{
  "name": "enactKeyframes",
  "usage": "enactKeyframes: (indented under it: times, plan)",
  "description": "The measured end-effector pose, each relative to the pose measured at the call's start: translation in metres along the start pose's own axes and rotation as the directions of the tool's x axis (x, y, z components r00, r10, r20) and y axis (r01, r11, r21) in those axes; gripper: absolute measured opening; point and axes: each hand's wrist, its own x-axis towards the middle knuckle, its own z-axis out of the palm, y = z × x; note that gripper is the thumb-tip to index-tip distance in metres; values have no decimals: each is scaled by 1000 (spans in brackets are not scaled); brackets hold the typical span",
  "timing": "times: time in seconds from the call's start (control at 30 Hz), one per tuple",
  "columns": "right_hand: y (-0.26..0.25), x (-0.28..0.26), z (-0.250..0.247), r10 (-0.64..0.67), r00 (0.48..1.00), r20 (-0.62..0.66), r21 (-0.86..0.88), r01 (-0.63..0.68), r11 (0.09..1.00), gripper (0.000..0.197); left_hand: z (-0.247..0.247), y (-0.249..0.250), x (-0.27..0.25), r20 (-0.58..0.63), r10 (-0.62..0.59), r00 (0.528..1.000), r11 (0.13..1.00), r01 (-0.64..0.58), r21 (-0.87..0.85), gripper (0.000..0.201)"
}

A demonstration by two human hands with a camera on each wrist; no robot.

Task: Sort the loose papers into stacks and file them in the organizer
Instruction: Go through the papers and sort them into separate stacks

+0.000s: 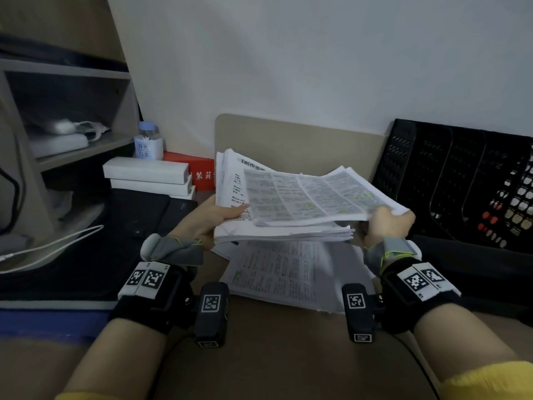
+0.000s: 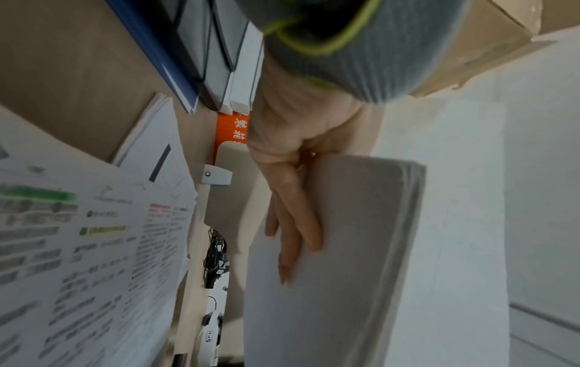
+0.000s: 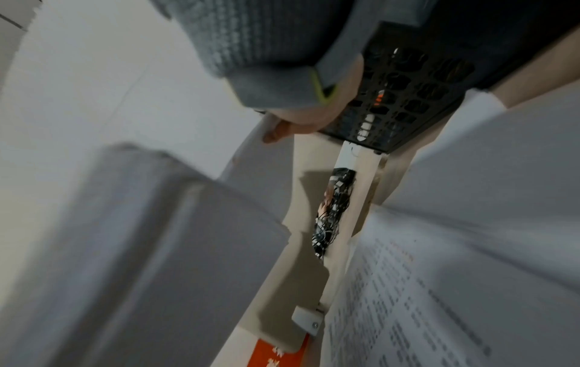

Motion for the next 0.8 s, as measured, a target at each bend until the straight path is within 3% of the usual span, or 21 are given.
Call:
enactKeyframes:
  times: [0.07, 0.17, 0.3, 0.4, 0.5, 0.63, 0.8]
  plan:
    - [-3, -16, 4, 22, 984, 179, 44, -31, 999, 32, 5, -3, 1, -38, 46, 998, 999, -45, 9, 37]
    - [-7, -33, 9, 75, 908, 412, 3, -84, 996, 22, 10, -6, 5, -144, 115, 983, 993, -115, 6, 36]
    - [-10, -34, 6, 113, 904, 412, -28, -111, 993, 12, 7, -9, 7, -196, 162, 967, 986, -168, -12, 35]
    - [-13, -32, 2, 173, 929, 327, 105, -218, 970, 21, 6, -8, 7, -174, 180, 968, 981, -191, -44, 36]
    - [-12, -32, 2, 150, 936, 318, 201, -222, 954, 22, 7, -9, 9, -204, 201, 958, 976, -213, -38, 32]
    - [-5, -45, 12, 122, 877, 465, 140, -209, 968, 29, 13, -13, 10, -216, 226, 950, 971, -238, -31, 36]
    - [-4, -70, 22, 28, 800, 600, 3, -37, 999, 20, 17, -16, 10, -228, 246, 942, 963, -264, -50, 37]
